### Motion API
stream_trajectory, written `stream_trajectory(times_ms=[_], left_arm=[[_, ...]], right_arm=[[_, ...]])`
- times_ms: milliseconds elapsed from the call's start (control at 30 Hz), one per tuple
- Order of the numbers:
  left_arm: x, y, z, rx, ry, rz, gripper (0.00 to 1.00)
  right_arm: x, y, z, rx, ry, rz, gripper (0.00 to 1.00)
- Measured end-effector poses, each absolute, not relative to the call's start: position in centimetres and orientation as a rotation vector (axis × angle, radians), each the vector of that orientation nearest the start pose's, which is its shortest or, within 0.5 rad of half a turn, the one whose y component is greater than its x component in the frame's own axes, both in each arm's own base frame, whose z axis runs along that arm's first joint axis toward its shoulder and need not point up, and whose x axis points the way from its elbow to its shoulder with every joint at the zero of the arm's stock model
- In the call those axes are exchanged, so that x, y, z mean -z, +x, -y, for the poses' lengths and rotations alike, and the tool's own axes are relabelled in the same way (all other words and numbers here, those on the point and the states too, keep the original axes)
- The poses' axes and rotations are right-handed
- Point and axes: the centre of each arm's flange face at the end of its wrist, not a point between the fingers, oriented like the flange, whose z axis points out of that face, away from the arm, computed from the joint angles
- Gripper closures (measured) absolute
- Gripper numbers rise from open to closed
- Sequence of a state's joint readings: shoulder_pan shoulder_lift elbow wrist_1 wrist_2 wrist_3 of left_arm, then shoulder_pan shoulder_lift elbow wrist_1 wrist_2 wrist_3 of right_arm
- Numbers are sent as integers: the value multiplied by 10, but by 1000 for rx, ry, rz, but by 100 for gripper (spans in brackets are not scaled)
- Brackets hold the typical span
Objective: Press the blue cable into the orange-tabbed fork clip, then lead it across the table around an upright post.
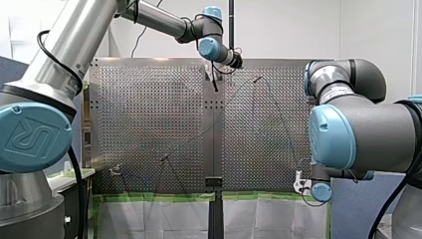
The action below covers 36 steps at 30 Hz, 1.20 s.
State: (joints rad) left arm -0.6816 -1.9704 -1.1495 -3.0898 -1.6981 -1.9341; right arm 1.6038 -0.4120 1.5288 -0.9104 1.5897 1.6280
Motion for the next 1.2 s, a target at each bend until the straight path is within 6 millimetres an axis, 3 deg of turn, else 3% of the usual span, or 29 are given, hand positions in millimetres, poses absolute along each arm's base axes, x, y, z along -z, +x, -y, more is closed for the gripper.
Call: stream_trajectory(times_ms=[233, 833, 1200], left_arm=[[-486, 429, 495, 737, 89, -1478, 0], [-525, 381, 460, 769, 54, -1307, 0], [-541, 355, 436, 869, -10, -1214, 0]], right_arm=[[138, 153, 634, -1151, 1345, 1395, 100], [138, 155, 634, -1161, 1355, 1387, 100], [138, 157, 633, -1162, 1358, 1385, 100]])
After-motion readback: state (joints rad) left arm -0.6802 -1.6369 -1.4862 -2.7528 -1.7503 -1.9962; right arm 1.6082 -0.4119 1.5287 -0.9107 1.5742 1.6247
